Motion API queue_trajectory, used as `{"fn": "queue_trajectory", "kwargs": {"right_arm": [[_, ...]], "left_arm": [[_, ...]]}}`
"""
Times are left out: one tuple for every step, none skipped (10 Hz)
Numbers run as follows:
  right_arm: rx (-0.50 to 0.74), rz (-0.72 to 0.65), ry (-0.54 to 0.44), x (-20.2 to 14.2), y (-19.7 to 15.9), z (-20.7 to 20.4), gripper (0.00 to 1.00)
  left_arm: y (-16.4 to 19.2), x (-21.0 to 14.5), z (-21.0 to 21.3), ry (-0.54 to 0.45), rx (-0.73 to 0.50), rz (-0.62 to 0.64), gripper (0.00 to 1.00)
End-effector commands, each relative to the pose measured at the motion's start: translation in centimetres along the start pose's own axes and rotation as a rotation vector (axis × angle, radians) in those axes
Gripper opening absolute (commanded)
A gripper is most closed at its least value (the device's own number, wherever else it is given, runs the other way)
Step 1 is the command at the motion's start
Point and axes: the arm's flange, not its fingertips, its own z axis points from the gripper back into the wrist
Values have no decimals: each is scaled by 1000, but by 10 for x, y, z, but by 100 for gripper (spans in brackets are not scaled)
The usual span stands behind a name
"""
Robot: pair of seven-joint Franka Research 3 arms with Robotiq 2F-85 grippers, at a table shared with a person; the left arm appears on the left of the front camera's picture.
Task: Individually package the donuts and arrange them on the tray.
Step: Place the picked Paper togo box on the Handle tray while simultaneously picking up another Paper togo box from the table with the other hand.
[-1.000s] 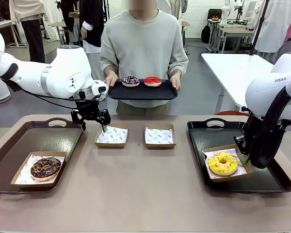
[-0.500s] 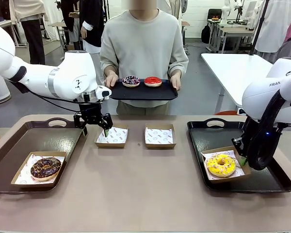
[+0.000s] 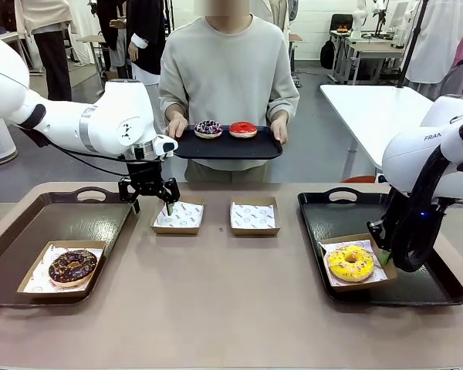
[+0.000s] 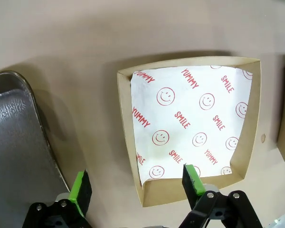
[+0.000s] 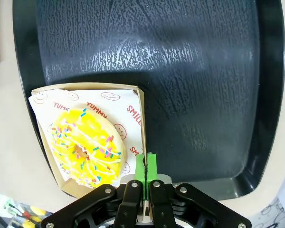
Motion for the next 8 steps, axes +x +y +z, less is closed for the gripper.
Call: {"fn": "queue_trajectory", "kwargs": {"right_arm": [[9,11,0,-2,3,-5,1],[13,22,7,-2,3,-5,61],[14,25,10,-2,3,-5,61],[22,20,14,-2,2,-5,100],[32,15,15,-3,0,-6,65],[38,14,14,-4,0,-5,100],[40,11,14,-5,-2,-5,100],[54,9,8,-7,-3,-2,100]], "left_arm": [[-1,8,-2,23,-14,32,100],[0,10,-1,27,-16,38,40],[1,11,0,27,-21,41,40],[2,12,0,32,-22,45,0],[3,14,-1,38,-26,47,38],[4,15,-1,41,-29,48,0],[4,16,-2,45,-32,46,0],[6,17,-3,51,-35,43,0]]}}
